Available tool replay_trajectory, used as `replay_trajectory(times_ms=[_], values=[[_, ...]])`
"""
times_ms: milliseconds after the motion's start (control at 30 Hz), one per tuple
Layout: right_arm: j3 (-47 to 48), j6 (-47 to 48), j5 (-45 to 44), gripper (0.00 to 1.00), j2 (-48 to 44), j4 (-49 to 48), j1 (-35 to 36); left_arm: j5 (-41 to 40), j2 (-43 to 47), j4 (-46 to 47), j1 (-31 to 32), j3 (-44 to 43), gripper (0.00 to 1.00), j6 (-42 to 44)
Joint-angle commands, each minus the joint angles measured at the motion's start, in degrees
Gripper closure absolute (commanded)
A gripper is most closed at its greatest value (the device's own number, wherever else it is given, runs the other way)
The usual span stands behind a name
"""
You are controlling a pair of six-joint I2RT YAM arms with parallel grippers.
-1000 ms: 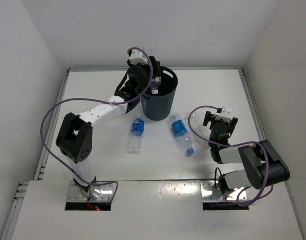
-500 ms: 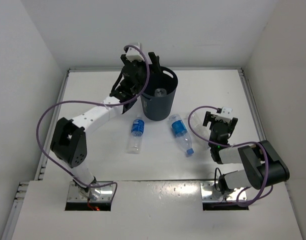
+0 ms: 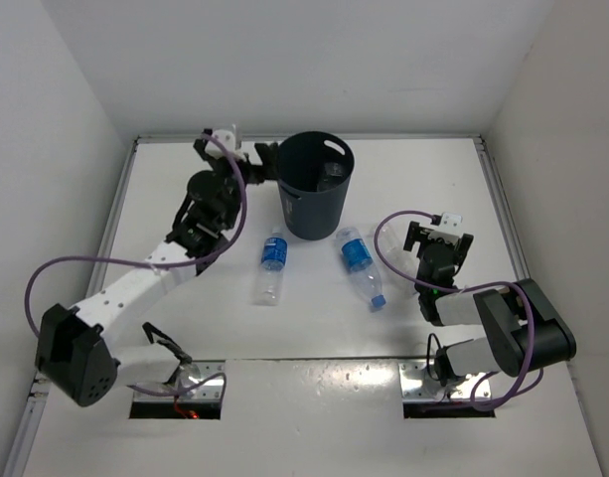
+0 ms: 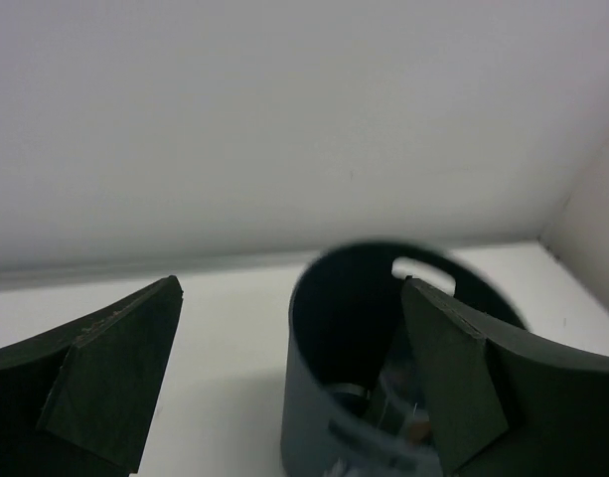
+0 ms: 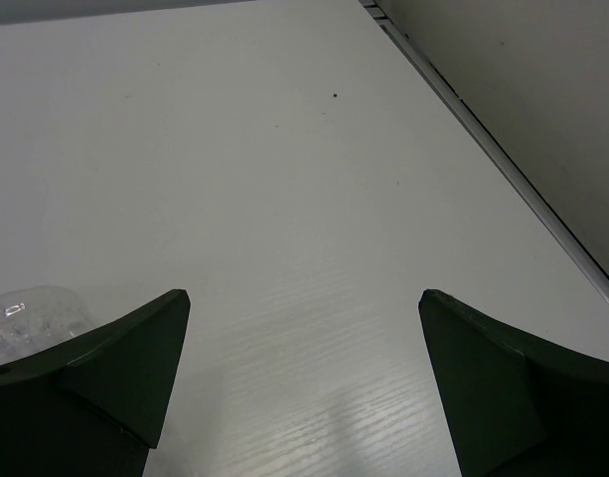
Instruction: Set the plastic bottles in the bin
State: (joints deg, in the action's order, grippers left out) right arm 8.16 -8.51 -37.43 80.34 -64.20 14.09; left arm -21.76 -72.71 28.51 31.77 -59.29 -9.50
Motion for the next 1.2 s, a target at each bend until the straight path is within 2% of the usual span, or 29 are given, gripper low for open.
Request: replay_trajectory(times_ms=[0, 67, 200, 267, 400, 700, 867, 1167], values=[[0.1, -0.63, -0.8, 0.0, -0.53, -2.94, 0.33, 5.41, 6.4, -3.64, -0.3, 8.37, 0.01, -1.22], [0.1, -0.63, -0.8, 0.0, -0.53, -2.94, 0.33, 5.94, 9.94, -2.24, 0.4, 16.96, 0.01, -5.42], [0.1, -0.63, -0.8, 0.0, -0.53, -2.94, 0.33, 3.4, 15.04, -3.9, 4.6, 25.17, 0.01, -6.5], [0.1, -0.63, -0.8, 0.0, -0.53, -3.47, 0.33, 3.39, 15.57, -4.6, 4.62, 27.89, 0.01, -6.5], [0.1, -0.63, -0.8, 0.0, -0.53, -3.47, 0.33, 9.27, 11.81, -8.02, 4.62, 28.96, 0.01, -7.03], [0.1, -0.63, -0.8, 0.0, -0.53, -2.94, 0.33, 12.7, 2.14, -7.24, 4.62, 29.49, 0.01, -9.84], [0.1, -0.63, -0.8, 0.0, -0.53, -2.94, 0.33, 11.39, -1.29, -6.63, 5.67, 28.96, 0.01, -9.84], [0.1, -0.63, -0.8, 0.0, -0.53, -2.94, 0.33, 11.39, -4.72, -5.49, 5.67, 32.91, 0.01, -11.6]])
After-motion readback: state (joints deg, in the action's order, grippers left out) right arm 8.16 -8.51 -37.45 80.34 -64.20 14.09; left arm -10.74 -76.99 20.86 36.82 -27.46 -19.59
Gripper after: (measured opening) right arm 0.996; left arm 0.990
